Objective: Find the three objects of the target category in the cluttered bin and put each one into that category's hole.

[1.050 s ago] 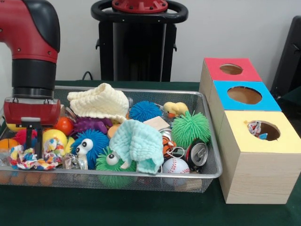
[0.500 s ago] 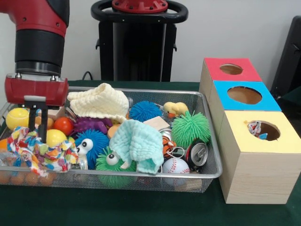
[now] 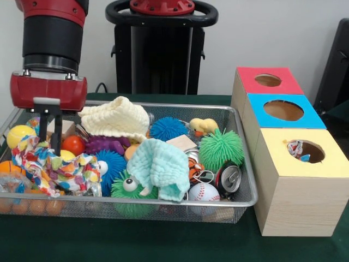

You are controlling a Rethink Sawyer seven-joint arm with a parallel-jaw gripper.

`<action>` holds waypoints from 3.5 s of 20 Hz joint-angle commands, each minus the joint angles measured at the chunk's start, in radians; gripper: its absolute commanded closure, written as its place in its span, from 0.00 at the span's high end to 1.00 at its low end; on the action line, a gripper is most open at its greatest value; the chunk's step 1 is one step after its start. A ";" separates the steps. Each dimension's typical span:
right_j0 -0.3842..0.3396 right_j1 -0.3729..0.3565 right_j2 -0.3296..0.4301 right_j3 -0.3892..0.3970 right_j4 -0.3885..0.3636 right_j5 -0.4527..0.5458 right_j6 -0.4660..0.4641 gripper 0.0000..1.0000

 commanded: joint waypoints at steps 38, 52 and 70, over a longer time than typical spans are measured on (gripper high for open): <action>0.489 -0.233 -0.347 0.253 0.588 0.269 0.282 0.00; 0.796 -0.207 -0.586 0.134 0.729 0.333 0.374 0.00; 1.047 -0.031 -0.843 0.040 0.829 0.179 0.469 0.00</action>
